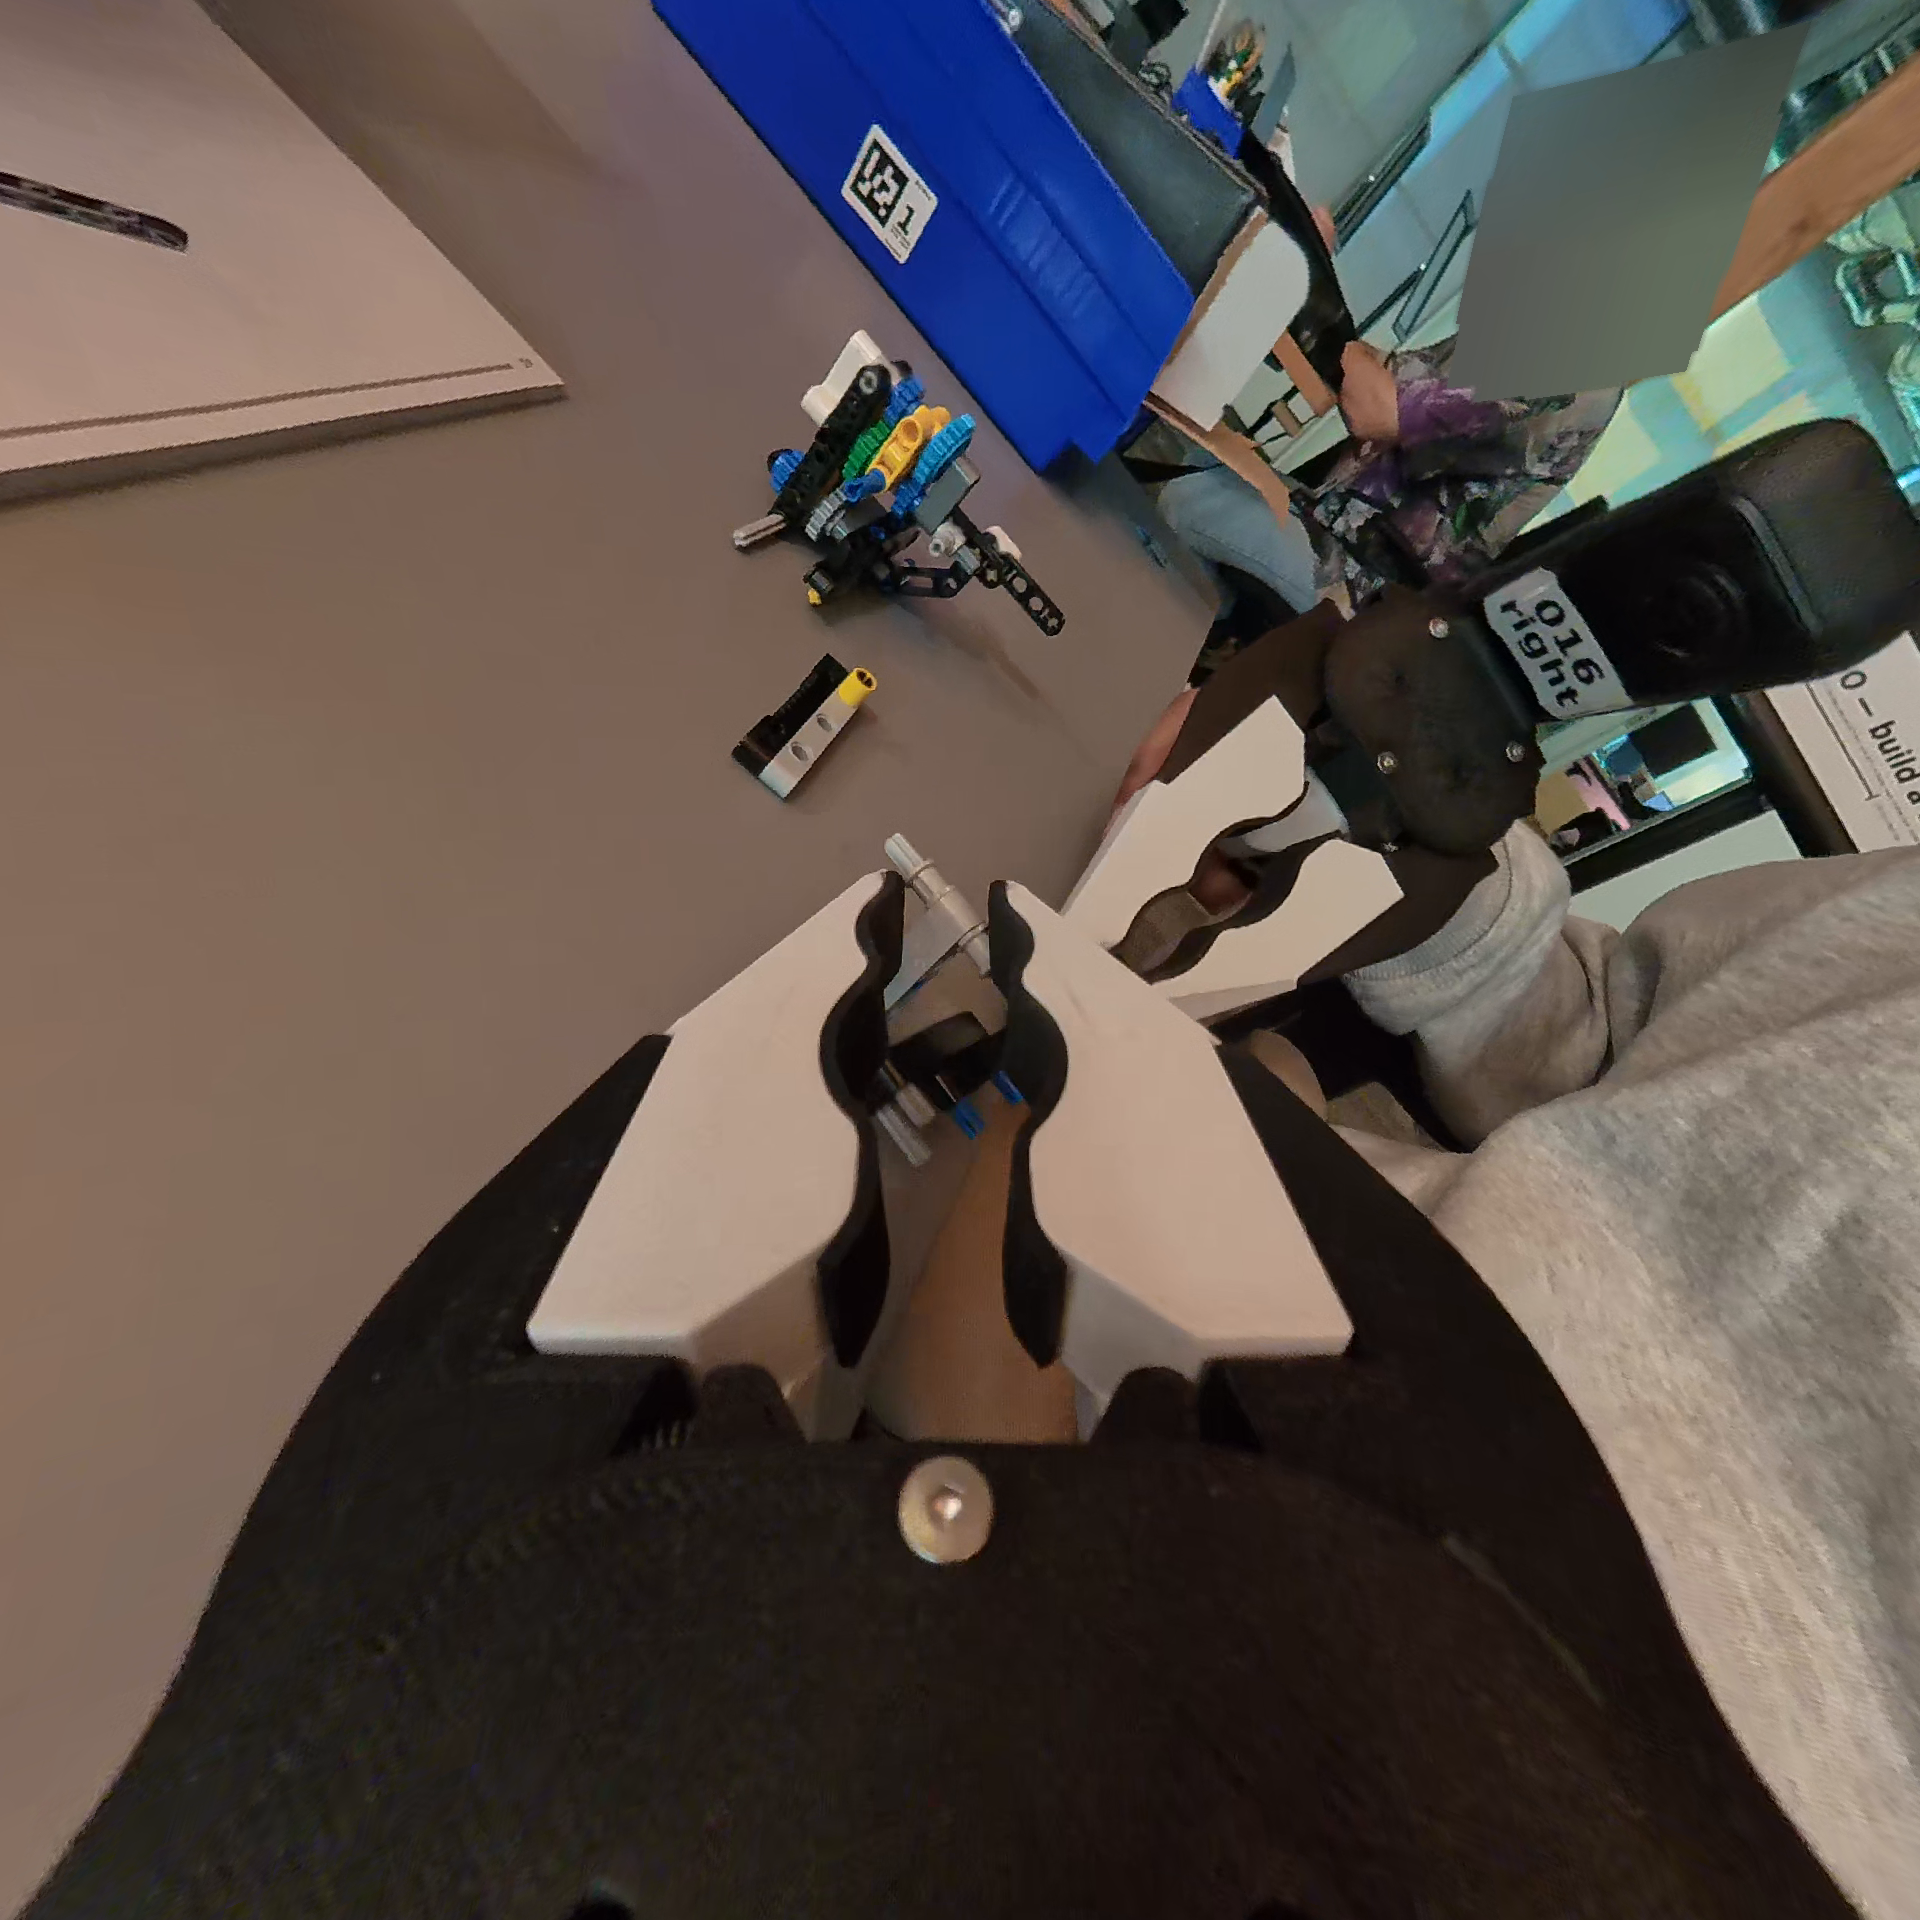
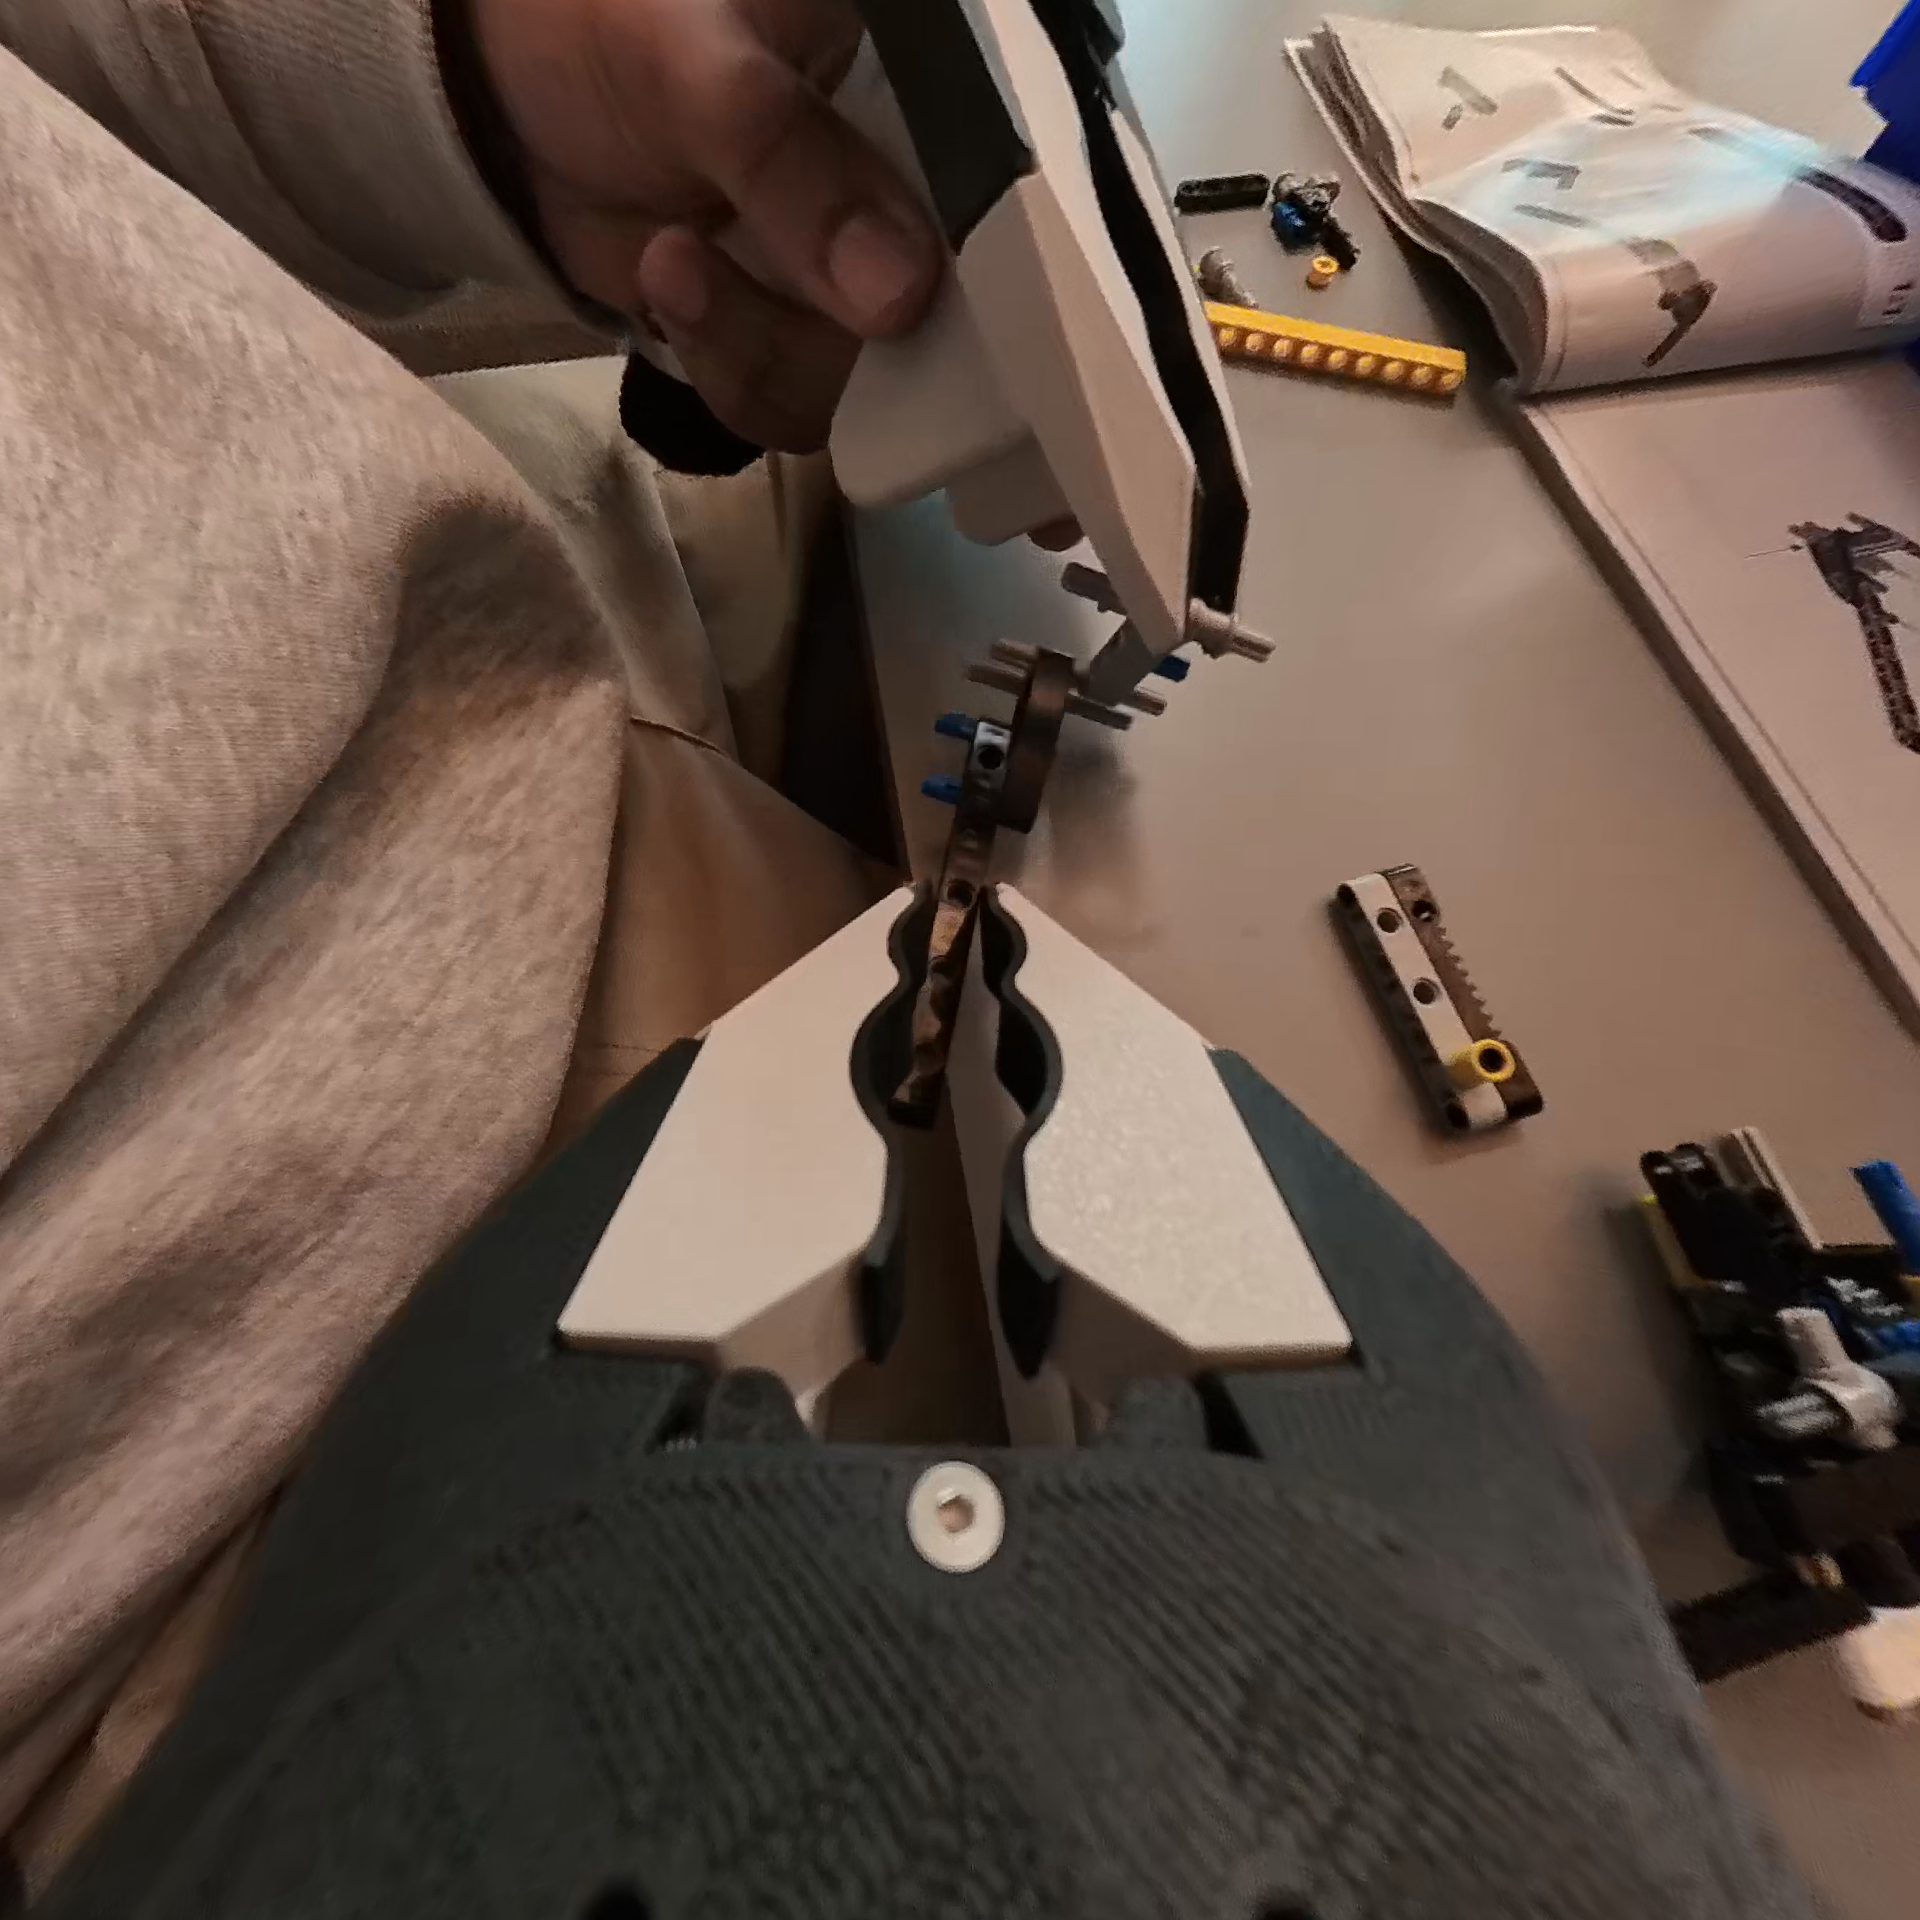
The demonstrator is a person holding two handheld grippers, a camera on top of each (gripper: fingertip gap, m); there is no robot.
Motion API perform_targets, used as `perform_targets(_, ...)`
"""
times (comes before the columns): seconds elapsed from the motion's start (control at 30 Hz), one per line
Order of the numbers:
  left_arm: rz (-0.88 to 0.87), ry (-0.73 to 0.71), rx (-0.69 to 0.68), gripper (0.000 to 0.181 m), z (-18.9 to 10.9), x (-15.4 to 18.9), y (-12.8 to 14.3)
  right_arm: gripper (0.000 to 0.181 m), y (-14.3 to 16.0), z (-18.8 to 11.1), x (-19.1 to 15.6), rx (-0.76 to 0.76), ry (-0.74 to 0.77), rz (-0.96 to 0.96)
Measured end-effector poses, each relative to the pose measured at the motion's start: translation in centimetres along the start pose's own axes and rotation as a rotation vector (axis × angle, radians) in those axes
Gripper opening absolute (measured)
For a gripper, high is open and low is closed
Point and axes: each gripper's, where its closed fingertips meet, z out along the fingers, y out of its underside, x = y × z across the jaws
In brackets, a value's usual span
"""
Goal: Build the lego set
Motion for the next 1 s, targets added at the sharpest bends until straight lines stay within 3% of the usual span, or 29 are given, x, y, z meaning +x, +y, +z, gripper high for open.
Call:
perform_targets(0.67,-0.122,0.042,0.078,0.012,-1.0,-0.7,-0.9,0.007,-0.9,0.2,-1.1,0.036,-0.047,-0.022)
perform_targets(1.0,-0.165,-0.046,0.161,0.011,-3.0,-3.1,-2.3,0.007,-0.5,-0.1,0.1,0.033,0.0,0.003)
